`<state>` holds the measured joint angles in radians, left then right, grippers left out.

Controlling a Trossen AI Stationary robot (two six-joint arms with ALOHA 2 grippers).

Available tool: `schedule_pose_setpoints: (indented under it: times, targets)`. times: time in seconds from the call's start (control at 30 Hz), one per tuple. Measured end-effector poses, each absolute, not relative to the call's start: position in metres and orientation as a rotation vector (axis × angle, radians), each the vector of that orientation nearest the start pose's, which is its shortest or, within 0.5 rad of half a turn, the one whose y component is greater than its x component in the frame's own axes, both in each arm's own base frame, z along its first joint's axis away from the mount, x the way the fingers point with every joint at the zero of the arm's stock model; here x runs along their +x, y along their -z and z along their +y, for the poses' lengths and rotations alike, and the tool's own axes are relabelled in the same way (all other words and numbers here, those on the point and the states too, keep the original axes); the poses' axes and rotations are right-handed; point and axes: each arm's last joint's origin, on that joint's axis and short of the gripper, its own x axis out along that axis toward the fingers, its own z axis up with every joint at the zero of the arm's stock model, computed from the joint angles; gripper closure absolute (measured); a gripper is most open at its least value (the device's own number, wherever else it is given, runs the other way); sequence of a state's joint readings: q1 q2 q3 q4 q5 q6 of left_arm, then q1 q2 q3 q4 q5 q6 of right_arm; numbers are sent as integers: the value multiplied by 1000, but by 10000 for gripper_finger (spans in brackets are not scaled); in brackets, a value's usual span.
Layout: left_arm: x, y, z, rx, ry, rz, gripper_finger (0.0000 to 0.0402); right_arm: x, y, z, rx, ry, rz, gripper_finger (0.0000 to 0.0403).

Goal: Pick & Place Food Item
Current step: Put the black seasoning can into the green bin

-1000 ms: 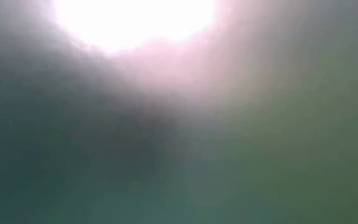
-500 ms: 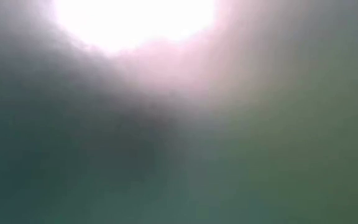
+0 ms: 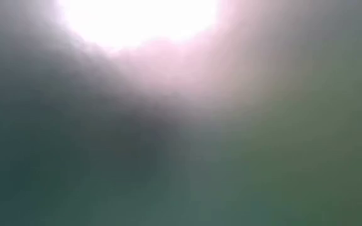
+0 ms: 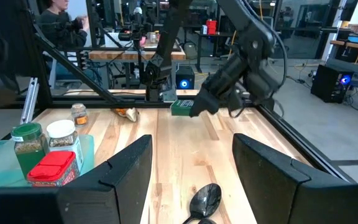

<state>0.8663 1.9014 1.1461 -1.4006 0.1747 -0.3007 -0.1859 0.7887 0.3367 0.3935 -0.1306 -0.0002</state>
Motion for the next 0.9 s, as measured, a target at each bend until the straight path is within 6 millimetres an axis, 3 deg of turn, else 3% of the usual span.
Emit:
schedule_pose_setpoints:
  times: [0.23, 0.57, 0.9]
  targets:
    - [185, -200, 184, -1169, -811, 1633, 147, 174, -232, -29, 9, 55, 58, 181]
    - [196, -266, 130, -934, -948, 1240, 138, 174, -232, -29, 9, 55, 58, 181]
    - [214, -294, 66, -694, -976, 971, 142, 174, -232, -29, 9, 55, 58, 181]
